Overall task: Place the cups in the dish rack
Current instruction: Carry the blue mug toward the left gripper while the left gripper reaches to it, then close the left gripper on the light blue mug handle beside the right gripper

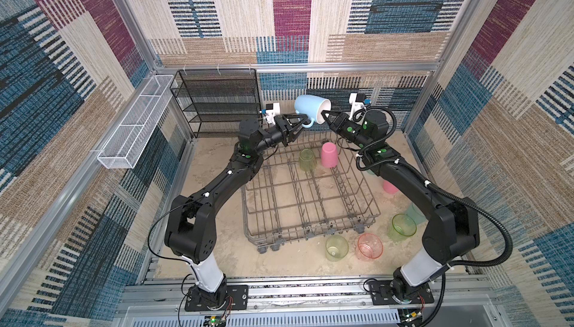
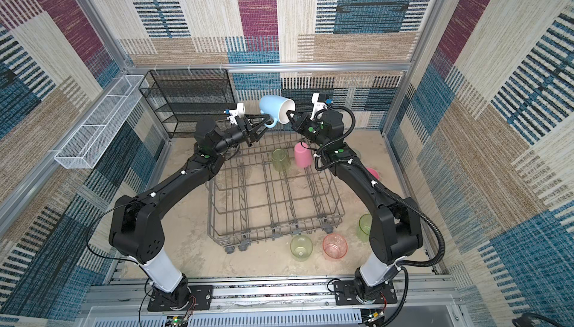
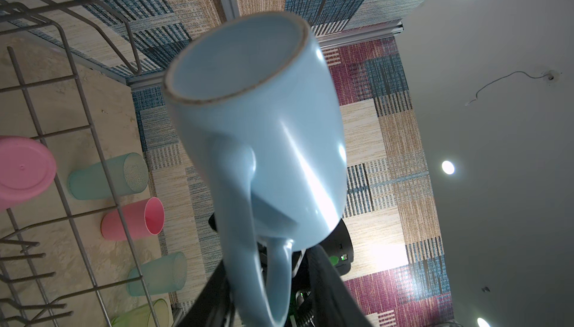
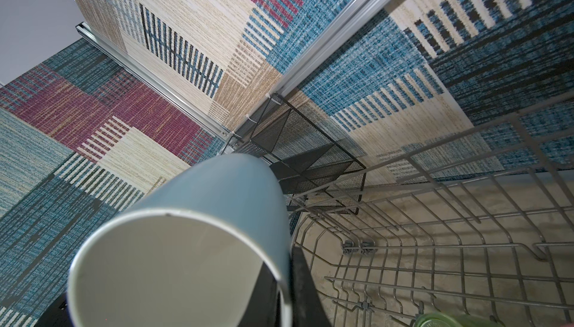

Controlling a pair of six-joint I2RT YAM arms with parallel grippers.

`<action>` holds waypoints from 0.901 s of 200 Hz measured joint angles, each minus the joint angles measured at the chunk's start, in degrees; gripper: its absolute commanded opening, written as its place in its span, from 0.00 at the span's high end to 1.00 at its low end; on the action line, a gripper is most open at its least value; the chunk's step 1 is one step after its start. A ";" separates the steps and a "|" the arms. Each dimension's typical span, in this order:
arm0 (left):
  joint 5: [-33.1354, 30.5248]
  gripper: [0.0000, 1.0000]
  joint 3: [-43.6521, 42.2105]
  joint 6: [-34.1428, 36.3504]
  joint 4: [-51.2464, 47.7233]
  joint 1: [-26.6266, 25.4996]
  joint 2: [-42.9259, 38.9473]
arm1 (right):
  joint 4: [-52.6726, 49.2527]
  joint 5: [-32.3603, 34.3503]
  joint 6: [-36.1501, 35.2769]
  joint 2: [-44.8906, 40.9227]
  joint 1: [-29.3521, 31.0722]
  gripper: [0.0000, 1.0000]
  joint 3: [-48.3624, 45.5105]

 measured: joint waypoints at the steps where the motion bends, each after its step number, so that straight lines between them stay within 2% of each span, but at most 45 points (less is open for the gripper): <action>1: 0.00 0.61 0.00 -0.02 0.00 -0.02 0.00 | -0.02 0.00 0.00 0.02 0.00 1.00 0.00; 76: -1.33 0.73 -0.07 -2.78 2.86 -0.72 1.90 | 0.48 0.07 0.15 0.31 -0.07 1.00 -0.17; 138: -2.86 0.73 -0.42 -4.26 3.61 -0.74 2.45 | 0.98 1.11 -0.31 -0.66 -0.17 1.00 -2.12; 180: -3.56 0.79 -0.42 -4.33 3.58 -0.72 2.45 | 1.81 1.81 -1.49 -1.44 -0.07 1.00 -2.82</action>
